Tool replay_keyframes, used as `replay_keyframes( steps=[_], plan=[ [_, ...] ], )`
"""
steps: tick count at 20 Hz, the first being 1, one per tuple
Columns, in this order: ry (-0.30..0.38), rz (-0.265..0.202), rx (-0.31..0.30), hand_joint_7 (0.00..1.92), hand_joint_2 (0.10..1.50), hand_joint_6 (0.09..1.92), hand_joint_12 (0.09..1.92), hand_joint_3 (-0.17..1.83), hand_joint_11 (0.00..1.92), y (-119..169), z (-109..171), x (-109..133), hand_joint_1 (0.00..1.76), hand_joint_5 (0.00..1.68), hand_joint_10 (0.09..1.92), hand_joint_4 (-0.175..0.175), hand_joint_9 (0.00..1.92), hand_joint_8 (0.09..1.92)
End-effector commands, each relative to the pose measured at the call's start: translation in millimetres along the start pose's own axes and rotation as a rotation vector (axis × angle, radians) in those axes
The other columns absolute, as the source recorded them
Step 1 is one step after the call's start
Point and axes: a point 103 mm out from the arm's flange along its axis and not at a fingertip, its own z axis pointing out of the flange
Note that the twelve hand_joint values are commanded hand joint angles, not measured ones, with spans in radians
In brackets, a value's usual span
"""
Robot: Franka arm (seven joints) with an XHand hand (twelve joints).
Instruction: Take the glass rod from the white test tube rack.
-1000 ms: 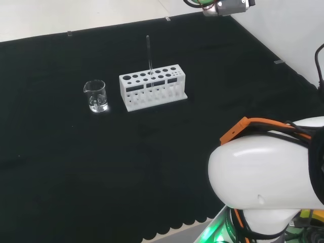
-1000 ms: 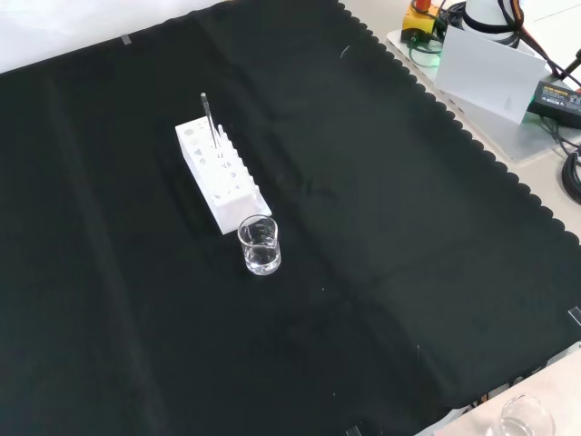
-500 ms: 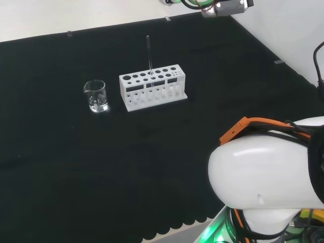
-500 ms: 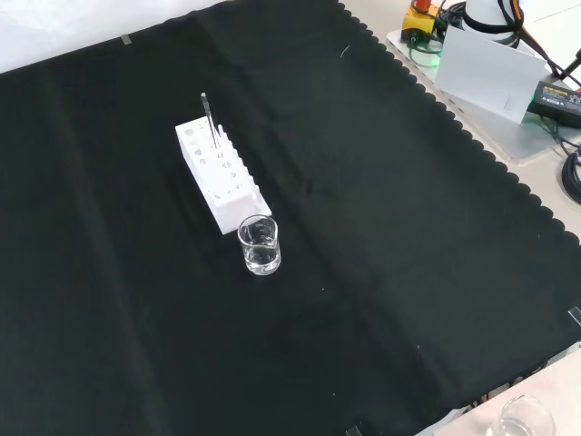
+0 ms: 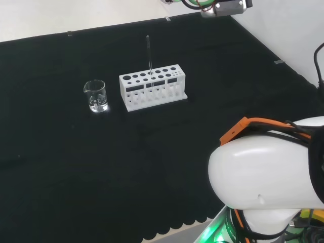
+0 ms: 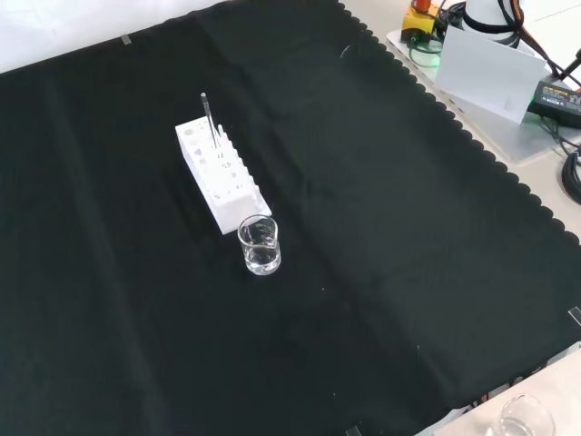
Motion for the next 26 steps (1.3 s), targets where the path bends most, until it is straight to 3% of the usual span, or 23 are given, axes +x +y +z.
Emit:
replay_keyframes(
  steps=[1,9,13,18,26],
  plan=[
    [0.003,-0.004,0.016,0.00,0.97,0.09,0.79,0.39,0.00,16,-5,1,0.48,0.00,0.44,-0.104,0.00,0.29],
    [-0.002,-0.007,0.037,0.00,1.01,0.09,0.82,0.37,0.00,67,-6,-8,0.45,0.01,0.57,-0.101,0.00,0.46],
    [0.006,-0.004,0.060,0.00,1.02,0.09,0.86,0.36,0.00,92,9,-11,0.44,0.02,0.64,-0.099,0.00,0.52],
    [0.002,-0.012,0.079,0.00,1.02,0.09,1.03,0.36,0.00,124,30,-7,0.44,0.03,0.80,-0.097,0.01,0.61],
    [-0.011,-0.037,0.111,0.01,1.03,0.09,1.10,0.37,0.00,172,64,0,0.44,0.06,0.84,-0.094,0.04,0.70]
  ],
)
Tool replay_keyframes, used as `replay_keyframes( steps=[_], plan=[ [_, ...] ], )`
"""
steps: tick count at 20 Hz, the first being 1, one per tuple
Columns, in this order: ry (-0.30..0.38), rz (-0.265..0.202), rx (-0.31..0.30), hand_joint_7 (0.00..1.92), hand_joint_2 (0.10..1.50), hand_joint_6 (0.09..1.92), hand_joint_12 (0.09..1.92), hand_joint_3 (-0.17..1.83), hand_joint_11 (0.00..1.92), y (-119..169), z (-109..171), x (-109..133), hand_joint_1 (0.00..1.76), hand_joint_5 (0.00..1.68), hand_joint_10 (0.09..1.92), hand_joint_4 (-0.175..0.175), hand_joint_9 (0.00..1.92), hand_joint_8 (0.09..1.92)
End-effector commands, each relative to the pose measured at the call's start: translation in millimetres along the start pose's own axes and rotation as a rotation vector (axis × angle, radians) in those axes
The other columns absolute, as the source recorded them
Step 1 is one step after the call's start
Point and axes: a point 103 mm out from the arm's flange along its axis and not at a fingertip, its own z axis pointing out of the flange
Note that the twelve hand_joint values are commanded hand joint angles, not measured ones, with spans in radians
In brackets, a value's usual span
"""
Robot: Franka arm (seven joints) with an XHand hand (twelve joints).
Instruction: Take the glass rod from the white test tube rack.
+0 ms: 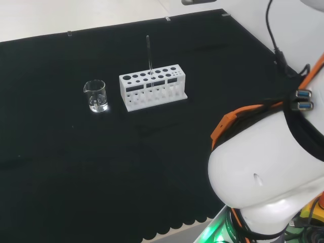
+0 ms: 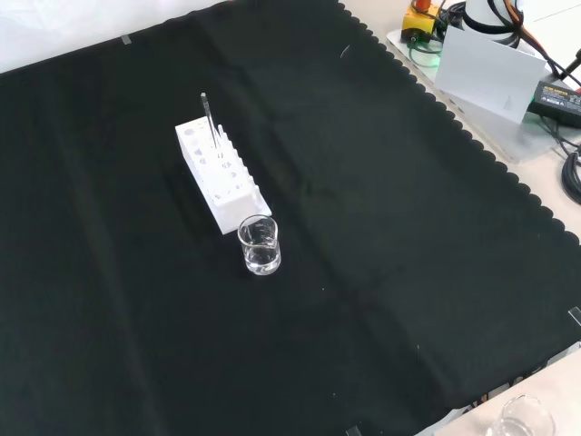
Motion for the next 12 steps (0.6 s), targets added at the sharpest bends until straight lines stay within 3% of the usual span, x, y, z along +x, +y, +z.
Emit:
replay_keyframes(
  steps=[1,12],
  plan=[
    [-0.006,-0.026,-0.003,0.01,1.03,0.09,1.10,0.37,0.00,53,19,3,0.44,0.06,0.84,-0.094,0.04,0.70],
    [-0.005,-0.037,0.038,0.05,1.04,0.09,1.12,0.38,0.00,95,63,-9,0.44,0.10,0.85,-0.095,0.07,0.73]
  ],
)
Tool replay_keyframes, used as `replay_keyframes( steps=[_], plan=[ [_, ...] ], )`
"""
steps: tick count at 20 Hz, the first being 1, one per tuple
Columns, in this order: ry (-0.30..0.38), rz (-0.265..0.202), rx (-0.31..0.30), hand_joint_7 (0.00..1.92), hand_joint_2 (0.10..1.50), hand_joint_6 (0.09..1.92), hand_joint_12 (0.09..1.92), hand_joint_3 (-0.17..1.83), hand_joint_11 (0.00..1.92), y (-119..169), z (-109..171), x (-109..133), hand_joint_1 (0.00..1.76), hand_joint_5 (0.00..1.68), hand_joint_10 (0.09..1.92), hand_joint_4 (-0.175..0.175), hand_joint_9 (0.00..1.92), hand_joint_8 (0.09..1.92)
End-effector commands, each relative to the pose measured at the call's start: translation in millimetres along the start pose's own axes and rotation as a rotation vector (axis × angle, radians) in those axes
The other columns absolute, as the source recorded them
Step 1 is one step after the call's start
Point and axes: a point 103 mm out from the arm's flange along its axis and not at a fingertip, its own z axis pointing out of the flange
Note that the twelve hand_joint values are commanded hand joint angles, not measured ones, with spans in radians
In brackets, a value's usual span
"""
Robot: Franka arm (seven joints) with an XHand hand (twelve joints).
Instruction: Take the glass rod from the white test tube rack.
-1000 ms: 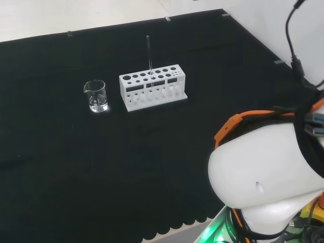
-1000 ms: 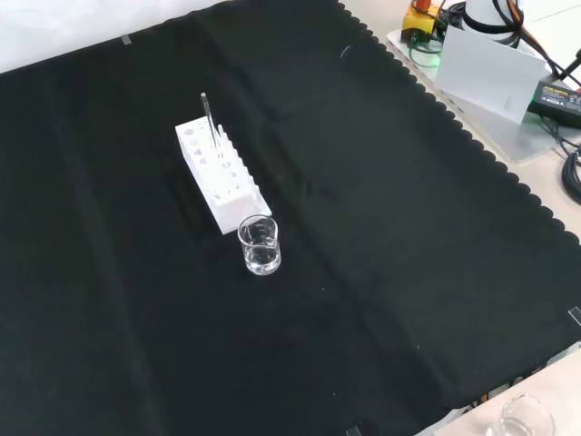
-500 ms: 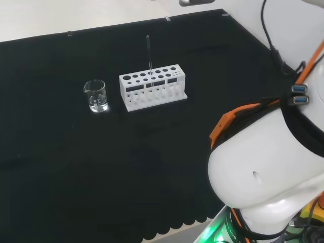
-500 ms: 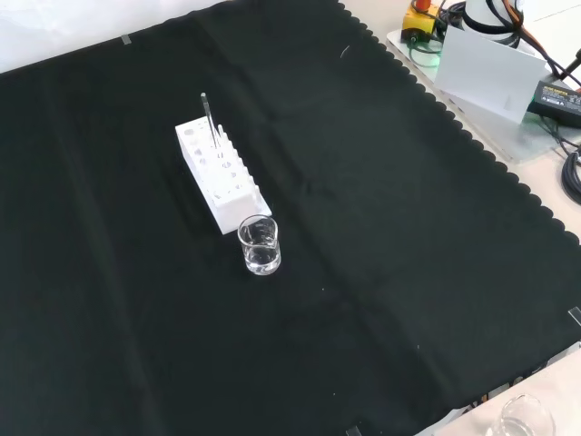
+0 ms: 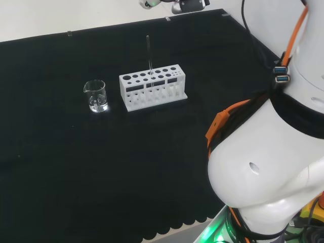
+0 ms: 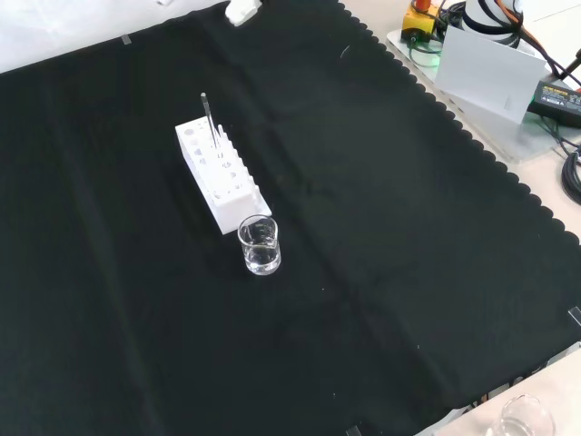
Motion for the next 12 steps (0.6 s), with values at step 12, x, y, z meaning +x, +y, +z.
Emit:
replay_keyframes(
  steps=[12],
  plan=[
    [-0.033,-0.016,0.040,0.12,1.01,0.09,1.28,0.39,0.00,53,68,-3,0.48,0.29,0.85,-0.128,0.20,0.82]
  ],
)
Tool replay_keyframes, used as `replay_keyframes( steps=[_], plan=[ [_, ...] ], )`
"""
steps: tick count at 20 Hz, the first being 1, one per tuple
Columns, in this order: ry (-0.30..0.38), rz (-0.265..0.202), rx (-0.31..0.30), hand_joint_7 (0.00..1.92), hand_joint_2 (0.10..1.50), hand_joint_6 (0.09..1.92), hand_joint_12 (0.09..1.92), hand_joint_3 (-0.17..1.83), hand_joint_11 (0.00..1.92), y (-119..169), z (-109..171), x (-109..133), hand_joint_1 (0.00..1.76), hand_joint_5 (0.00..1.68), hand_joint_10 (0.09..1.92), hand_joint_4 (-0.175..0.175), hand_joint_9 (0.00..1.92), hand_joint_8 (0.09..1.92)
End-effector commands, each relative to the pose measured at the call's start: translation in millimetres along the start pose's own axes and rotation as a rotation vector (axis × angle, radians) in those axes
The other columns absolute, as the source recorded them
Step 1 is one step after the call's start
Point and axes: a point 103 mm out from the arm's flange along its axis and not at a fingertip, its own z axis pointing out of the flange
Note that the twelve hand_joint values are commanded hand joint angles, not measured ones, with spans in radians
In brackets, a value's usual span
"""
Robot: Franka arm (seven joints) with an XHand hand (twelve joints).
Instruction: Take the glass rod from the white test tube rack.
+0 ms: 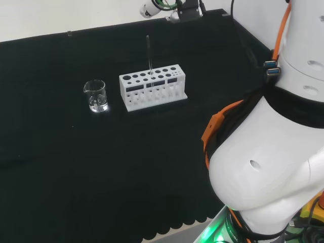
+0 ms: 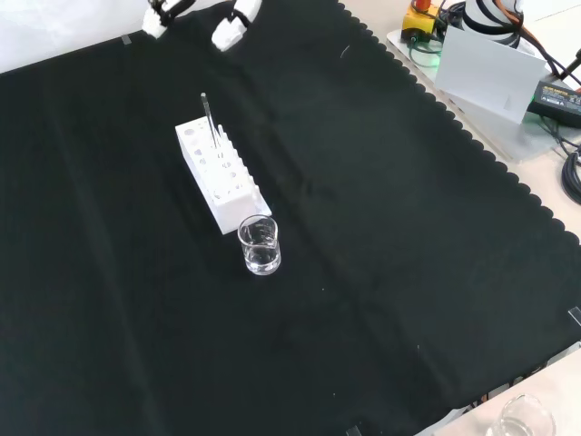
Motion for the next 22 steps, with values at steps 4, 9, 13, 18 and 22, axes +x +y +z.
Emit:
replay_keyframes(
  steps=[4,9,13,18,22],
  plan=[
    [-0.029,-0.020,0.029,0.15,1.00,0.09,1.36,0.40,0.00,31,47,7,0.49,0.34,0.84,-0.133,0.26,0.84],
    [-0.040,-0.022,0.043,0.18,0.99,0.09,1.40,0.41,0.00,38,62,11,0.49,0.35,0.83,-0.133,0.31,0.84],
    [-0.054,-0.026,0.056,0.20,0.99,0.11,1.41,0.42,0.02,42,73,13,0.49,0.37,0.81,-0.132,0.37,0.84],
    [-0.057,-0.021,0.087,0.28,0.99,0.47,1.38,0.45,0.21,45,85,10,0.52,0.38,0.70,-0.131,0.63,0.80],
    [-0.059,-0.029,0.090,0.38,0.98,0.88,1.33,0.46,0.42,47,89,7,0.60,0.39,0.66,-0.129,0.83,0.79]
  ],
)
